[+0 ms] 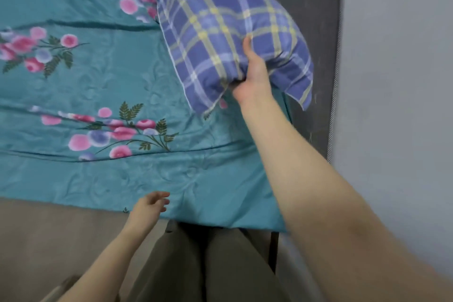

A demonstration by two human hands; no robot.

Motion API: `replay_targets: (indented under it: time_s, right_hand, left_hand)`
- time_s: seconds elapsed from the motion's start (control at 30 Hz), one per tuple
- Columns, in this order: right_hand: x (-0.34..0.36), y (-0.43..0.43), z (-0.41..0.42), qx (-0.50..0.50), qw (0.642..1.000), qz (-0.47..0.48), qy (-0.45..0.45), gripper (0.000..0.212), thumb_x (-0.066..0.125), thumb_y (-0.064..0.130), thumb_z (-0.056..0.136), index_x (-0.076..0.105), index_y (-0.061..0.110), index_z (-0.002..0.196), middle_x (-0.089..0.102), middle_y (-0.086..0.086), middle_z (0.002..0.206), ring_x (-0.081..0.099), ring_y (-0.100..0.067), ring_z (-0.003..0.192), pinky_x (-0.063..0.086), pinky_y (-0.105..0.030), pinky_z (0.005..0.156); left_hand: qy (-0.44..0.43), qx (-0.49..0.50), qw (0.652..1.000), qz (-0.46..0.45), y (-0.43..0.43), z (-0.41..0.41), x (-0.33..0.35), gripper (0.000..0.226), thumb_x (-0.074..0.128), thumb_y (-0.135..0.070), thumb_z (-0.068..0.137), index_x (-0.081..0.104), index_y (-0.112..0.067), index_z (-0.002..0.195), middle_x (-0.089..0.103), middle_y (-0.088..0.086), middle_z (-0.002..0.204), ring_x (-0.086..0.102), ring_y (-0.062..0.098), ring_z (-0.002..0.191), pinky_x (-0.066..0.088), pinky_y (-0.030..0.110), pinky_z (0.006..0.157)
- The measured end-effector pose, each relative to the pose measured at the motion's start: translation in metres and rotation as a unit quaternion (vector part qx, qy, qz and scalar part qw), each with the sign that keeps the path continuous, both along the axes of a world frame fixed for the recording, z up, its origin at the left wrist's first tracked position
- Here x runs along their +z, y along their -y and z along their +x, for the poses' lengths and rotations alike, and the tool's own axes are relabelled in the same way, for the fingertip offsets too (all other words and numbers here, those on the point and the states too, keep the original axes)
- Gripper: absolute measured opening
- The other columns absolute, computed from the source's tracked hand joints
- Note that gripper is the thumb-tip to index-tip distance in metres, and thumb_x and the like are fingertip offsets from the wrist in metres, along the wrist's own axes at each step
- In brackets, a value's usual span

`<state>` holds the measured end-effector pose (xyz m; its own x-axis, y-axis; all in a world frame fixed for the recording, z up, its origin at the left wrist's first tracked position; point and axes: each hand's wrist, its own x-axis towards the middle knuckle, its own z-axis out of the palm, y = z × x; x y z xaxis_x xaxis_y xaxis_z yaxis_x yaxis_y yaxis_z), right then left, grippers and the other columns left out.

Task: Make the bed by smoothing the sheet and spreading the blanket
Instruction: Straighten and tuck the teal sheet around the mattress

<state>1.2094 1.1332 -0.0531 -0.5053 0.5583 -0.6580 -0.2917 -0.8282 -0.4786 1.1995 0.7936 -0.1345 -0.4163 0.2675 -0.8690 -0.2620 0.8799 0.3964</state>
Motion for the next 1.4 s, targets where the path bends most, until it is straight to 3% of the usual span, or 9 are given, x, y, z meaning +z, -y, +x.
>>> replay_targets:
  time_s: [0.3,0.43,0.63,0.77,0.87,1.0,1.2,1.3,1.4]
  right_hand:
    - [-0.060,-0.029,0.016,0.056,0.982,0.056,0.172,0.033,0.056,0.042,0.094,0.060,0.009,0.103,0.066,-0.001,0.083,0.062,-0.016,0.069,0.052,-0.029,0.061]
    - [-0.142,-0.018,0.098,0.114,0.866,0.146,0.465,0.073,0.068,0.030,0.087,0.031,0.014,0.148,0.044,-0.008,0.138,0.052,-0.025,0.117,0.046,-0.038,0.096]
    - [-0.210,0.029,0.262,0.270,0.617,0.122,0.729,0.070,0.074,0.046,0.078,0.044,0.010,0.130,0.032,-0.018,0.142,0.030,-0.038,0.130,0.032,-0.046,0.104]
    - [-0.225,0.046,0.305,0.305,0.692,0.178,0.630,0.030,0.069,0.036,0.084,0.065,0.007,0.087,0.065,-0.014,0.098,0.055,-0.027,0.099,0.045,-0.031,0.074]
    - [-0.222,0.058,0.317,0.183,0.773,0.211,0.569,0.022,0.057,0.019,0.090,0.050,0.005,0.074,0.049,-0.007,0.069,0.044,-0.016,0.067,0.032,-0.029,0.059]
    - [-0.214,0.058,0.348,0.184,0.703,0.320,0.608,0.032,0.057,0.022,0.091,0.033,0.020,0.071,0.035,0.005,0.060,0.032,-0.011,0.054,0.027,-0.024,0.053]
    - [-0.212,0.032,0.385,0.169,0.666,0.264,0.677,0.037,0.071,0.011,0.081,0.049,0.009,0.110,0.056,-0.009,0.090,0.055,-0.028,0.080,0.046,-0.039,0.074]
    - [-0.214,0.041,0.398,0.286,0.643,0.235,0.670,0.018,0.067,0.010,0.082,0.065,0.005,0.099,0.067,-0.017,0.089,0.062,-0.032,0.083,0.049,-0.036,0.073]
    - [-0.210,0.068,0.411,0.302,0.720,0.170,0.601,0.014,0.074,0.013,0.078,0.064,0.010,0.087,0.069,-0.010,0.086,0.062,-0.023,0.078,0.048,-0.032,0.068]
  left_hand:
    - [-0.047,-0.012,0.999,0.007,0.019,-0.001,-0.028,0.026,0.049,-0.009,0.095,0.065,-0.019,0.113,0.066,0.002,0.107,0.063,0.019,0.094,0.043,0.033,0.083]
    - [-0.084,-0.062,0.994,-0.018,0.016,0.003,-0.060,0.033,0.055,-0.011,0.091,0.062,-0.023,0.121,0.066,0.009,0.103,0.060,0.020,0.089,0.044,0.028,0.070]
    - [-0.100,-0.224,0.969,-0.024,0.008,0.026,-0.111,0.059,0.079,-0.020,0.076,0.055,-0.020,0.130,0.045,0.010,0.126,0.054,0.030,0.109,0.045,0.040,0.096]
    - [-0.167,-0.404,0.899,-0.031,0.010,0.044,-0.131,0.060,0.084,-0.024,0.067,0.056,-0.035,0.119,0.033,0.004,0.123,0.041,0.031,0.106,0.046,0.046,0.093]
    - [-0.258,-0.485,0.835,-0.038,0.014,0.054,-0.139,0.033,0.080,-0.027,0.071,0.063,-0.029,0.099,0.042,0.006,0.116,0.043,0.030,0.099,0.047,0.049,0.074]
    - [-0.311,-0.521,0.795,0.001,0.012,0.065,-0.142,0.021,0.081,-0.019,0.069,0.067,-0.018,0.085,0.055,0.010,0.094,0.053,0.033,0.081,0.043,0.045,0.065]
    - [-0.169,-0.574,0.799,0.063,0.002,0.106,-0.137,0.013,0.071,-0.023,0.081,0.061,-0.018,0.086,0.062,-0.002,0.086,0.065,0.024,0.084,0.048,0.036,0.071]
    - [-0.200,-0.558,0.805,0.023,0.006,0.121,-0.137,0.011,0.070,-0.022,0.082,0.060,-0.019,0.086,0.063,-0.003,0.087,0.064,0.022,0.084,0.044,0.036,0.071]
    - [-0.229,-0.525,0.820,-0.004,0.001,0.132,-0.134,0.011,0.070,-0.015,0.081,0.061,-0.014,0.087,0.064,0.002,0.085,0.064,0.027,0.082,0.041,0.037,0.067]
